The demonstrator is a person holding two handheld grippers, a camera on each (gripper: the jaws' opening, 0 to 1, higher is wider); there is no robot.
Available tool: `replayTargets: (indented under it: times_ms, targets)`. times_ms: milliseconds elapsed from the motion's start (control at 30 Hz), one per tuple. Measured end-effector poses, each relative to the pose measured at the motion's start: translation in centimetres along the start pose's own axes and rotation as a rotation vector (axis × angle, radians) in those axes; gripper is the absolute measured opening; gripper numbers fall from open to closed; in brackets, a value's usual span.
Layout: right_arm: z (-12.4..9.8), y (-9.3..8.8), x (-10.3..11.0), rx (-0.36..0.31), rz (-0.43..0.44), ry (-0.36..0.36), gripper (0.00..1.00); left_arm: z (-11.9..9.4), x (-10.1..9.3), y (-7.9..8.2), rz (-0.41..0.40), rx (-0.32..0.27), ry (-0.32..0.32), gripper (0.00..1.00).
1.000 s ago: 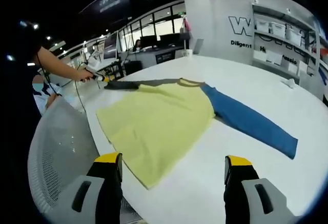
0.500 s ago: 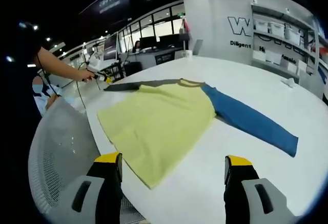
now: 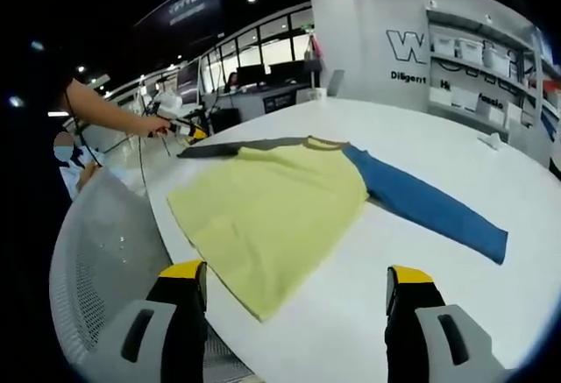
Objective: Fold the garment on the visible template until the final outline fits inside the template.
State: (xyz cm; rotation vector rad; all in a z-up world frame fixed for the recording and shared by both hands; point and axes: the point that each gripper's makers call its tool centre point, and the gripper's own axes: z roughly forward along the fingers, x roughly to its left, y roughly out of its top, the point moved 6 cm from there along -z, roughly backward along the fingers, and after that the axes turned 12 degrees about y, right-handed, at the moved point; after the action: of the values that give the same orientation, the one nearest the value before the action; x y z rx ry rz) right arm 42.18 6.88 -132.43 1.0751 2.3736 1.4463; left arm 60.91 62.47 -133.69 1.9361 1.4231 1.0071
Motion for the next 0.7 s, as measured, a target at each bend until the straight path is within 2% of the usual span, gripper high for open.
replayTargets:
  times_ms: [33, 100, 167, 333, 500, 700]
  targets:
    - [0.0, 0.1, 0.1, -0.001, -0.004, -0.001, 0.82, 0.1, -0.9, 0.8, 0.007, -0.033, -0.040, 0.28]
    - [0.2, 0.2, 0.5, -0.001, -0.014, 0.001, 0.83, 0.3, -2.2, 1.7, 0.023, -0.052, -0.083, 0.32]
    - [0.3, 0.2, 0.7, 0.002, -0.024, 0.006, 0.83, 0.6, -3.2, 2.5, 0.044, -0.061, -0.100, 0.32]
    - [0.7, 0.2, 1.6, 0.005, -0.045, 0.012, 0.83, 1.7, -5.5, 4.3, 0.040, -0.079, -0.140, 0.32]
    - [0.9, 0.0, 2.2, 0.006, -0.047, 0.016, 0.82, 2.9, -7.6, 5.4, 0.047, -0.082, -0.179, 0.32]
    - [0.8, -0.6, 2.5, 0.011, -0.024, 0.009, 0.82, 4.5, -10.2, 6.0, 0.105, -0.080, -0.221, 0.32]
